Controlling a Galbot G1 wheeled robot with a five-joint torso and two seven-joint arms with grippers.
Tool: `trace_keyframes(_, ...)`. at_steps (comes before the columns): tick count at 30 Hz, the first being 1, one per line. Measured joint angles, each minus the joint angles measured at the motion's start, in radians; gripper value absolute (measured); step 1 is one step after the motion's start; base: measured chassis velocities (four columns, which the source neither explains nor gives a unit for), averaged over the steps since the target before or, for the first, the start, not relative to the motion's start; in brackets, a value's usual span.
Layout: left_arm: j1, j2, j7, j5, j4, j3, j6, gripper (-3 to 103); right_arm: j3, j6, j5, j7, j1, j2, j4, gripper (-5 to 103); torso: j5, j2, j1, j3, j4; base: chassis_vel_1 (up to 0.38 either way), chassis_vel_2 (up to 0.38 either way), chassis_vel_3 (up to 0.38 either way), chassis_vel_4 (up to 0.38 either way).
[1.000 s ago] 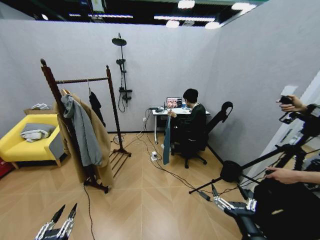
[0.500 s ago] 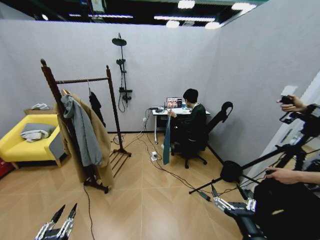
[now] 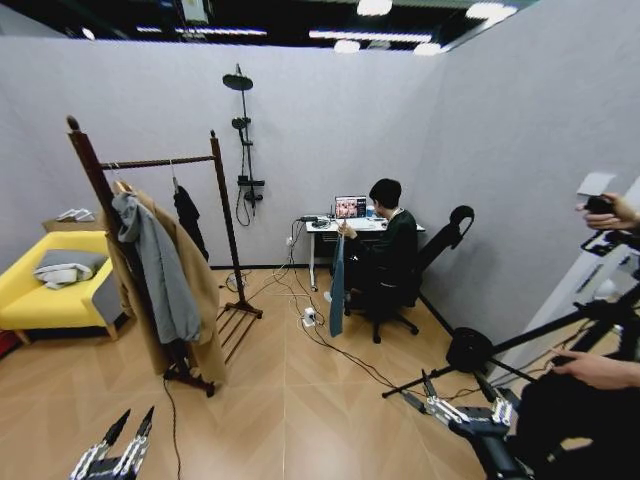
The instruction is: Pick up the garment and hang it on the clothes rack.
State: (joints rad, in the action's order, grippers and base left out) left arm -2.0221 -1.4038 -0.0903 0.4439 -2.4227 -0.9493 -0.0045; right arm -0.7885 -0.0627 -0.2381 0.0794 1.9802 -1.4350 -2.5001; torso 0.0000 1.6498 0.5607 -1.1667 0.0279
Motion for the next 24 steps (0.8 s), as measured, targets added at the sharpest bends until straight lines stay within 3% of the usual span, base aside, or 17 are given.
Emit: trace_keyframes(24,0.000,0.000,0.000,0.000,0.000,0.000,0.000,46,0.000,-0.005,0.006,-0.010,0.007,-0.008,0.000,100,0.0002,0.000,0.000,0.000,-0.0002,-0.184,0.186,0.191,-0.190)
